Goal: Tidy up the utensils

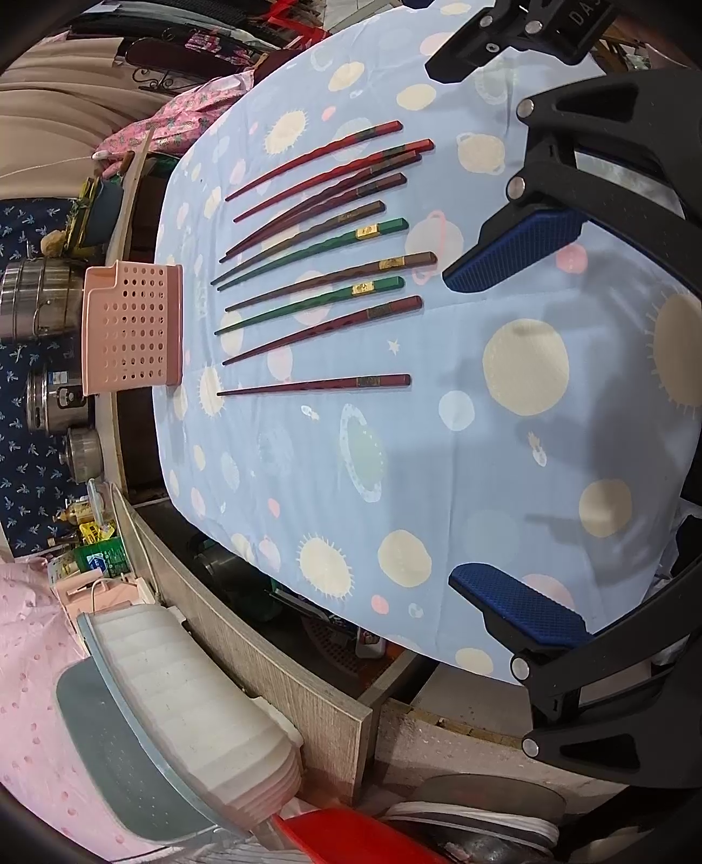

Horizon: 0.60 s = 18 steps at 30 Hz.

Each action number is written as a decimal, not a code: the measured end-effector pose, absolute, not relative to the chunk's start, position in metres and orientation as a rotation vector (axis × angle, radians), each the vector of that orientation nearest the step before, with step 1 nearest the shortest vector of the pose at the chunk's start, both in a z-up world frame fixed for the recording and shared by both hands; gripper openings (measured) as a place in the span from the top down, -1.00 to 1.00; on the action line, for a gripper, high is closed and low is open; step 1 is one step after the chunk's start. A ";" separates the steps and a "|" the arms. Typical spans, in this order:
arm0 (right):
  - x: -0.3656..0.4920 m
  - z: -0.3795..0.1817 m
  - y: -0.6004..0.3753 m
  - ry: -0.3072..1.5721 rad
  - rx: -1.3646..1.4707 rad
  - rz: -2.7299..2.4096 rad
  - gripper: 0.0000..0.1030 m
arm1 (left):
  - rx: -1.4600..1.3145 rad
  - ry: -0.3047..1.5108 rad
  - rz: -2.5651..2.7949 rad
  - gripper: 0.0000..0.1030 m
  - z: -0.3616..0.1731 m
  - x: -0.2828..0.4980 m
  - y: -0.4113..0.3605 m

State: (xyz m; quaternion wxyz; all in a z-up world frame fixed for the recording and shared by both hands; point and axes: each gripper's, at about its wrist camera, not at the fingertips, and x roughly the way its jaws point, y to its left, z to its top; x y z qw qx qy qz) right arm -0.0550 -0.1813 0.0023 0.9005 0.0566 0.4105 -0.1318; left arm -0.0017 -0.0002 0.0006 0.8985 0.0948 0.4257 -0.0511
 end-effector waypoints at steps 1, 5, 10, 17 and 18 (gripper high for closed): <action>-0.055 0.003 -0.181 0.848 0.117 -0.272 -0.87 | 0.195 0.880 -0.105 -0.86 0.001 -0.002 0.000; -0.056 0.004 -0.177 0.843 0.115 -0.269 -0.87 | 0.192 0.873 -0.106 -0.86 0.002 -0.002 0.001; -0.058 0.005 -0.182 0.837 0.127 -0.265 -0.87 | 0.191 0.869 -0.105 -0.86 0.002 -0.004 0.002; -0.060 0.007 -0.181 0.832 0.123 -0.255 -0.87 | 0.189 0.866 -0.104 -0.86 0.004 -0.004 0.002; -0.060 0.007 -0.180 0.832 0.121 -0.253 -0.87 | 0.188 0.864 -0.104 -0.86 0.004 -0.005 0.003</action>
